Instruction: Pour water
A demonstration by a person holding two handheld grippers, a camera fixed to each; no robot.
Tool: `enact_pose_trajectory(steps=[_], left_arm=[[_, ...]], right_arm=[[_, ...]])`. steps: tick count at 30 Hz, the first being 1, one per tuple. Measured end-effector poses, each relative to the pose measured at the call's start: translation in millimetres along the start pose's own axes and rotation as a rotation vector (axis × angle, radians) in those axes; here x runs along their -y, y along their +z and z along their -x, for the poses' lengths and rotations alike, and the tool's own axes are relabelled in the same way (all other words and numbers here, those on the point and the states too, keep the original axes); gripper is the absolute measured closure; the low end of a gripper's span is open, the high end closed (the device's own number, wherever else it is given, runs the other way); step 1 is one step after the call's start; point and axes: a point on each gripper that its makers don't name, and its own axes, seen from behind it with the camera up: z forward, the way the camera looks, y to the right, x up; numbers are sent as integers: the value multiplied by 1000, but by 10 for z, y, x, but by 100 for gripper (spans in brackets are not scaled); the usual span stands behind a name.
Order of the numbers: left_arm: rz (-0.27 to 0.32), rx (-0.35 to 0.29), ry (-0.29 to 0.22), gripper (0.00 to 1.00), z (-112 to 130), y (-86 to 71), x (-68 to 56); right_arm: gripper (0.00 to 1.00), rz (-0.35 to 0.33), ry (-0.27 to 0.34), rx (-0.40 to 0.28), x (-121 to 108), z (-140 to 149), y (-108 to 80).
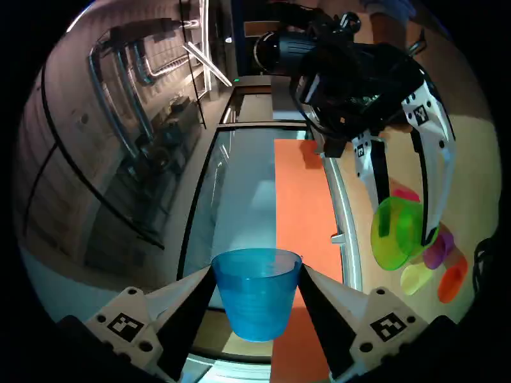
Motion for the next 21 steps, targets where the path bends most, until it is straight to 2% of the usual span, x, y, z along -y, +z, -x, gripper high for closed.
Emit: enact_pose_trajectory(steps=[3, 9, 21], left_arm=[[-19, 0, -97, 12, 5, 4, 45], [-30, -10, -287, 12, 1, 1, 59], [-20, -27, -538, 13, 76, -47, 92]], right_arm=[[11, 4, 0, -5, -14, -17, -11], [11, 12, 4, -9, -45, -34, -31], [11, 24, 8, -17, -102, -57, -74]])
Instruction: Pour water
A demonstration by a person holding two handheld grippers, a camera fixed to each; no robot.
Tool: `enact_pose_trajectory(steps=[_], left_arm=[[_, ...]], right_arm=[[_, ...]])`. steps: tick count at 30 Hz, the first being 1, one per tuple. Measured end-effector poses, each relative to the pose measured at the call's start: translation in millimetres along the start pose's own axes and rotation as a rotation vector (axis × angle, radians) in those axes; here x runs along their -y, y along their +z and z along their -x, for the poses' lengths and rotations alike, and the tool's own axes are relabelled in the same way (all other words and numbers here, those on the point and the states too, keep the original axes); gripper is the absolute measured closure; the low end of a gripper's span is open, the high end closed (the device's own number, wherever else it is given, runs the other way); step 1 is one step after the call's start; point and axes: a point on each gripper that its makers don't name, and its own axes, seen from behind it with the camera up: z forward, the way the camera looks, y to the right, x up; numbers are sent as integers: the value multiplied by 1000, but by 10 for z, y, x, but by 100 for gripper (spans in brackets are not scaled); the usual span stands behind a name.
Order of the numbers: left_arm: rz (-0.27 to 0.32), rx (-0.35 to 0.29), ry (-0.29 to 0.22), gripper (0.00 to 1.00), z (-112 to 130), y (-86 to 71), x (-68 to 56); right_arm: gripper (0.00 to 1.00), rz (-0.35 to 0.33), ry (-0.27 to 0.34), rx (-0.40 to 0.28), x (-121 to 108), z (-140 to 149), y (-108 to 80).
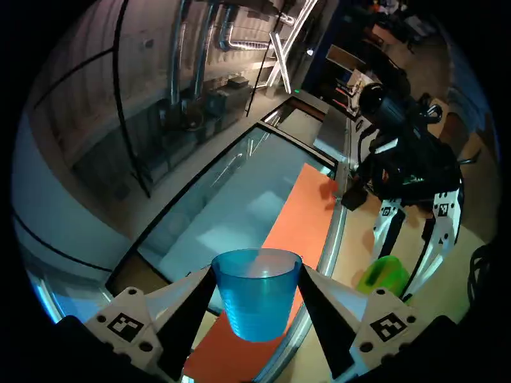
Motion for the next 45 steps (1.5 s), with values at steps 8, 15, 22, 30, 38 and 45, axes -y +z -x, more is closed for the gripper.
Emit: enact_pose_trajectory(steps=[8, 15, 22, 30, 38, 45], left_arm=[[3, 11, -228, 13, 39, 2, 37], [-1, 34, -408, 13, 130, 6, 79], [5, 49, -546, 13, 201, -13, 85], [4, 57, -688, 13, 262, -23, 99], [11, 57, -866, 13, 304, 12, 115], [12, 63, -1005, 13, 396, 5, 138]], right_arm=[[11, 10, 4, -4, -49, -1, -37], [11, 17, 5, -5, -73, -4, -56], [11, 22, 6, -7, -71, -33, -70], [11, 26, 4, -7, -62, -44, -94], [11, 29, 3, -7, -61, -57, -102], [11, 31, -1, -6, -49, -72, -108]])
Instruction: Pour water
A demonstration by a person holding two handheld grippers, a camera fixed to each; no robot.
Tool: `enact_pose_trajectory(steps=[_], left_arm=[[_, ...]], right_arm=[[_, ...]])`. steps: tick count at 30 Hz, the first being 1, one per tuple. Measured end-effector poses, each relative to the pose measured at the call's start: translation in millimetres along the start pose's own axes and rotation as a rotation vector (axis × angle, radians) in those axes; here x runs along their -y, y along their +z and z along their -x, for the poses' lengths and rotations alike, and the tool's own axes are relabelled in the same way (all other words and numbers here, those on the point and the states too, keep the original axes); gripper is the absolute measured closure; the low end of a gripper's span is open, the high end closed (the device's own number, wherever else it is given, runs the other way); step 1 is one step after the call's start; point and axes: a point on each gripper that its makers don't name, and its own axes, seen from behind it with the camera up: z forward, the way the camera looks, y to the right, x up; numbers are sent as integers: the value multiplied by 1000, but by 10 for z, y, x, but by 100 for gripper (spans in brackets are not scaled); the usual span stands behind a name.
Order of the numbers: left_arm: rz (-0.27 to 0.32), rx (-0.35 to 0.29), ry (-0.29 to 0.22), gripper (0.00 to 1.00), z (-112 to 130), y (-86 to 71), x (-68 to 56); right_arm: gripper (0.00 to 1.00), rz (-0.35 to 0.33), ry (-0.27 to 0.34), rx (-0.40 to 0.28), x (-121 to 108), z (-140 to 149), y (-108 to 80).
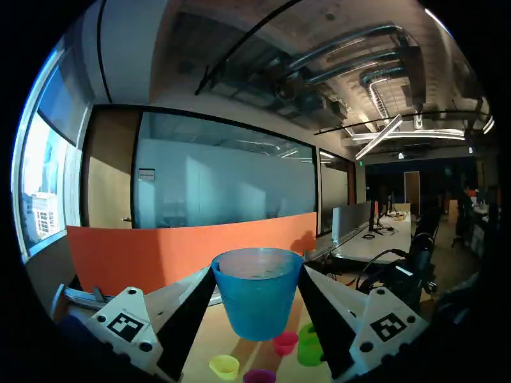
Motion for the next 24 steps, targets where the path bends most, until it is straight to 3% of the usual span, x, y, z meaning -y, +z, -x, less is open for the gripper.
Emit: enact_pose_trajectory(steps=[6, 15, 24], left_arm=[[8, 3, -43, 13, 28, -21, 36], [9, 5, -13, 13, 71, -80, 34], [24, 26, -6, 13, 264, -215, 18]], right_arm=[[11, 0, -2, 1, 14, -5, -2], [11, 2, 1, 3, 22, -2, -8], [11, 16, 6, 10, -32, 4, -71]])
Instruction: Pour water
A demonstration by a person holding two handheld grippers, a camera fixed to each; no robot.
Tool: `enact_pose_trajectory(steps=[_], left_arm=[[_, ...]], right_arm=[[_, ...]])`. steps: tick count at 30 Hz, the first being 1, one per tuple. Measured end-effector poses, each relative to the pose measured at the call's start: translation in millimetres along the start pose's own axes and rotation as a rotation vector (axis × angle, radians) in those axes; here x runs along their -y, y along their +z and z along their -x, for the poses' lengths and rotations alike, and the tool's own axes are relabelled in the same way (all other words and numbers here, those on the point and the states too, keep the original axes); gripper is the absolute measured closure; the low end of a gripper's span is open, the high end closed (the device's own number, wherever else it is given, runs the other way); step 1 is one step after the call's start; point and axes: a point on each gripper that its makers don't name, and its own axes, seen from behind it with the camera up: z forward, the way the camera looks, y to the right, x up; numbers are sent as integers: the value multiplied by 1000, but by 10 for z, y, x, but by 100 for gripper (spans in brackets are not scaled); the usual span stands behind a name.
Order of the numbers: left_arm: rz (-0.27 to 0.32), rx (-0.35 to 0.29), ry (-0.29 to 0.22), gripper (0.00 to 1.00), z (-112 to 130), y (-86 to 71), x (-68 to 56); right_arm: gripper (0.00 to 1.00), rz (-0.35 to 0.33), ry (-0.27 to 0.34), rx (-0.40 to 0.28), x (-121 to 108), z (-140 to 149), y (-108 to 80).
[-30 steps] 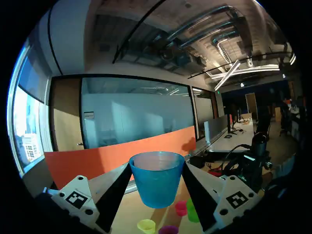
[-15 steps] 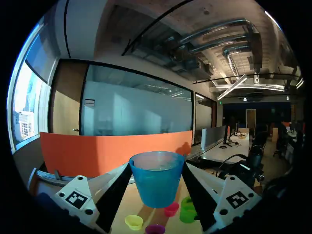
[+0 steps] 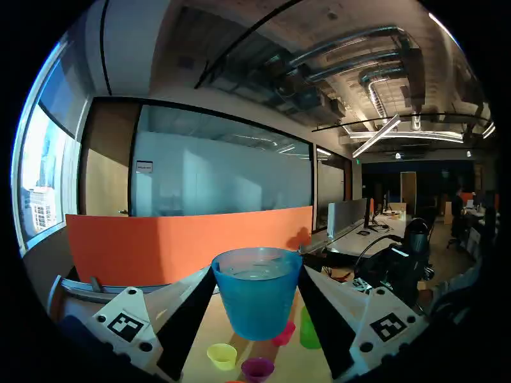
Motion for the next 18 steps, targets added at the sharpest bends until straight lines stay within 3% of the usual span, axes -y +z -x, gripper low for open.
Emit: enact_pose_trajectory(steps=[9, 18], left_arm=[[-1, 26, 22, 13, 299, -130, 8], [16, 38, 25, 12, 538, -221, -69]], right_arm=[[11, 26, 9, 11, -96, 33, -119], [11, 54, 13, 19, -195, 11, -243]])
